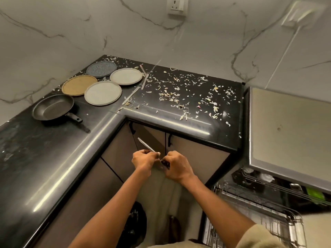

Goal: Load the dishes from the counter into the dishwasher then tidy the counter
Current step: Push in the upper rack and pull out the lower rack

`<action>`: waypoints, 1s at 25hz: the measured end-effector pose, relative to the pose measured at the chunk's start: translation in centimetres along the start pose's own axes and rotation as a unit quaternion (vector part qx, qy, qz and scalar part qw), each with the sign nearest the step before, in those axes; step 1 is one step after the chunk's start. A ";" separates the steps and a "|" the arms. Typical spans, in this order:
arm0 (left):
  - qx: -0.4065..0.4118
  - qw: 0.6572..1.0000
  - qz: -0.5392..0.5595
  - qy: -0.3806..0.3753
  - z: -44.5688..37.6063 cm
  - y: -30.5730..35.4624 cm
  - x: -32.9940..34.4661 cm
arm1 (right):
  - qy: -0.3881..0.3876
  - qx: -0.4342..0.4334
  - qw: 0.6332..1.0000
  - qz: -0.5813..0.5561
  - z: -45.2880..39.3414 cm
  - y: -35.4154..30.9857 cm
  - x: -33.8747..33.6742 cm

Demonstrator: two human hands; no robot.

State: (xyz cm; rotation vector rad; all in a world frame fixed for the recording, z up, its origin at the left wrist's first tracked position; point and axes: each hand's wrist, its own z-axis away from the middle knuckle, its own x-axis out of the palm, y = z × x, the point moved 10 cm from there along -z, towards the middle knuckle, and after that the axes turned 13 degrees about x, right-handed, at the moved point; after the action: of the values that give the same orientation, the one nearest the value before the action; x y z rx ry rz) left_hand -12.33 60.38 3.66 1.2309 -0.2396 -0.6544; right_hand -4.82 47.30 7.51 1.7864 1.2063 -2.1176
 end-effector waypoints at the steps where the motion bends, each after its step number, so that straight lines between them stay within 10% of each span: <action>1: 0.004 1.000 0.006 -0.006 1.0 -0.3 -0.3 | 0.018 0.002 1.000 0.005 1.3 -0.2 -0.1; 9: 0.220 0.962 -0.141 -0.075 10.2 -1.5 -5.2 | 0.132 0.079 0.988 0.019 14.8 0.6 -0.5; 17: 0.516 0.777 -0.283 -0.221 22.3 -3.4 -3.2 | 0.150 0.175 0.971 0.063 30.3 6.2 -2.1; 25: 0.529 0.708 -0.317 -0.342 34.9 -9.3 3.5 | 0.157 0.265 0.950 0.059 45.2 13.7 -4.9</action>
State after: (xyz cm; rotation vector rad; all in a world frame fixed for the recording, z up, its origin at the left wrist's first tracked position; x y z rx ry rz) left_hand -30.38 28.94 6.19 2.1650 -0.9363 -1.7360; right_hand -30.94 7.73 4.50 2.4198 0.5715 -2.2952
